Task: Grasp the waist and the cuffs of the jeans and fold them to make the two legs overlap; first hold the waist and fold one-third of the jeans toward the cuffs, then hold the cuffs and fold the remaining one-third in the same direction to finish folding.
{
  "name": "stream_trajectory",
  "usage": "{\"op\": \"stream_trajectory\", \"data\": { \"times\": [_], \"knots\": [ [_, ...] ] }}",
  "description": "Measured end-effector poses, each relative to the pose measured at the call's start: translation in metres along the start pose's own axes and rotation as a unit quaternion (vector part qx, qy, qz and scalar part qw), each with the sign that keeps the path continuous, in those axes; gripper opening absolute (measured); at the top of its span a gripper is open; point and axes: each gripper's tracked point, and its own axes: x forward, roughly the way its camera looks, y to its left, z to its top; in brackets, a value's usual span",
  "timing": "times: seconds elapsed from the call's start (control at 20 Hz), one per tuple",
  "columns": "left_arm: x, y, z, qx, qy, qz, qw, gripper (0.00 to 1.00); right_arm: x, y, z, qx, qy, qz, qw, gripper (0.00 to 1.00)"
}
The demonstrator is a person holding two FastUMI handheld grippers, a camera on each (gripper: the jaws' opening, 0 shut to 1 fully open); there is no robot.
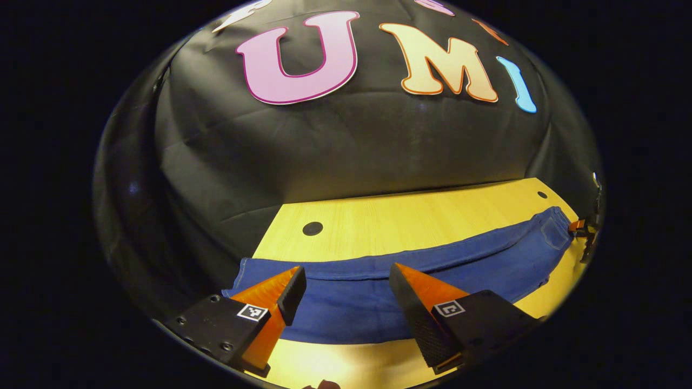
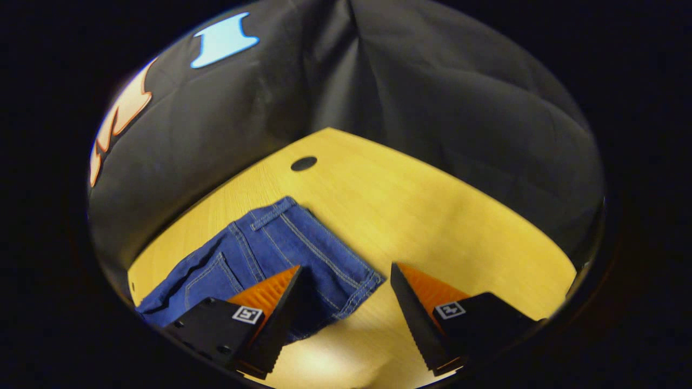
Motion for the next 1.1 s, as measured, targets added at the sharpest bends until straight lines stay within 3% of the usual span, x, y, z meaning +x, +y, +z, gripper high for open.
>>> {"op": "stream_trajectory", "data": {
  "times": [0.1, 0.3, 0.5, 0.65, 0.85, 1.0, 1.1],
  "knots": [
    [-0.001, 0.000, 0.000, -0.005, -0.002, 0.005, 1.000, 0.95, -0.001, 0.019, -0.014, 0.012, 0.031, 0.046, 0.998, 0.58],
    [0.000, 0.000, 0.008, -0.024, 0.000, 0.010, 1.000, 0.96, 0.007, 0.017, -0.004, 0.001, 0.003, 0.042, 0.999, 0.07],
    [-0.007, 0.011, 0.012, -0.026, -0.006, 0.022, 0.999, 0.95, 0.000, 0.008, 0.007, 0.009, -0.011, 0.007, 1.000, 0.07],
    [-0.010, 0.023, 0.005, -0.030, -0.005, 0.024, 0.999, 0.95, -0.019, 0.015, 0.017, 0.021, -0.028, 0.006, 0.999, 0.07],
    [-0.009, 0.045, -0.003, -0.043, -0.005, 0.022, 0.999, 0.95, -0.087, 0.039, 0.064, -0.005, -0.105, 0.047, 0.993, 0.04],
    [-0.002, 0.059, -0.008, -0.051, -0.003, 0.009, 0.999, 0.96, -0.152, 0.068, 0.073, -0.025, -0.160, 0.095, 0.982, 0.06],
    [0.003, 0.070, -0.010, -0.053, 0.001, 0.001, 0.999, 0.95, -0.184, 0.050, 0.066, -0.039, -0.182, 0.126, 0.974, 0.06]
  ]
}}
